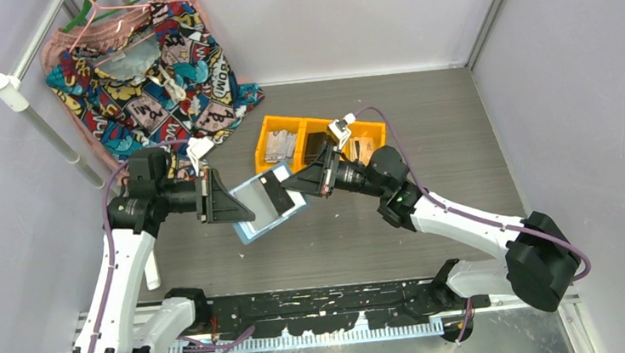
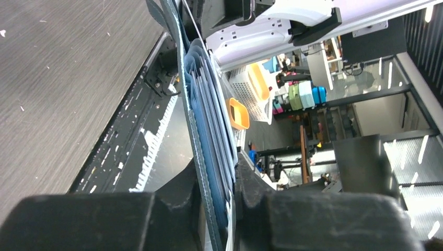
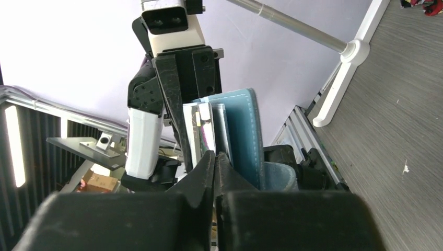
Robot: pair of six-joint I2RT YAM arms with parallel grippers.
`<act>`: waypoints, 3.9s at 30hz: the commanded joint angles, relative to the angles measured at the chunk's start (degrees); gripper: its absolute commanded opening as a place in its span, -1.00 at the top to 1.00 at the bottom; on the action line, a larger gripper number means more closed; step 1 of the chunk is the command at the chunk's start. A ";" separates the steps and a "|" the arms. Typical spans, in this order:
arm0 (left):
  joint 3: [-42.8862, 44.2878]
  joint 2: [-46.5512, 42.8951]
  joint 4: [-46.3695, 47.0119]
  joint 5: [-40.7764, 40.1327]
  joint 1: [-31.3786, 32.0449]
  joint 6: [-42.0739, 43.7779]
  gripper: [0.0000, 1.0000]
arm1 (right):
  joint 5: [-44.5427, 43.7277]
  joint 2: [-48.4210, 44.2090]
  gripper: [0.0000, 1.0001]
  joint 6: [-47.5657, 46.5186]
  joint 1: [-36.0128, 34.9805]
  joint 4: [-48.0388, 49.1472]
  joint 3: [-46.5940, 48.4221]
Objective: Take the credit cards out of the card holder
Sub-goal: Remove the credit card from the card holder, then place the credit card in the storage box, then remove the credit card from the card holder.
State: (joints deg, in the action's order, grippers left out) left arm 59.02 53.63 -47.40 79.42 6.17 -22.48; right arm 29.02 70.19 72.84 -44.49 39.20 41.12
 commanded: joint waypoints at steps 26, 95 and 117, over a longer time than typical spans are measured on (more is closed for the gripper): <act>1.83 -2.09 0.53 -6.83 -0.56 1.52 1.00 | 2.65 -5.28 0.98 -1.54 4.91 -3.83 2.98; 4.43 -3.48 -12.49 -2.50 -0.62 18.50 1.00 | -1.13 -3.71 -0.75 -26.43 -8.76 -24.75 10.76; 3.72 -4.80 -13.29 -0.22 -0.64 17.96 0.18 | -13.06 -5.77 0.98 -27.19 -9.12 -30.68 11.26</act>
State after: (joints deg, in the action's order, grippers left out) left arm 60.97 50.74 -61.34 74.39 5.87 -4.51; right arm 18.92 67.05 45.78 -53.43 6.61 51.40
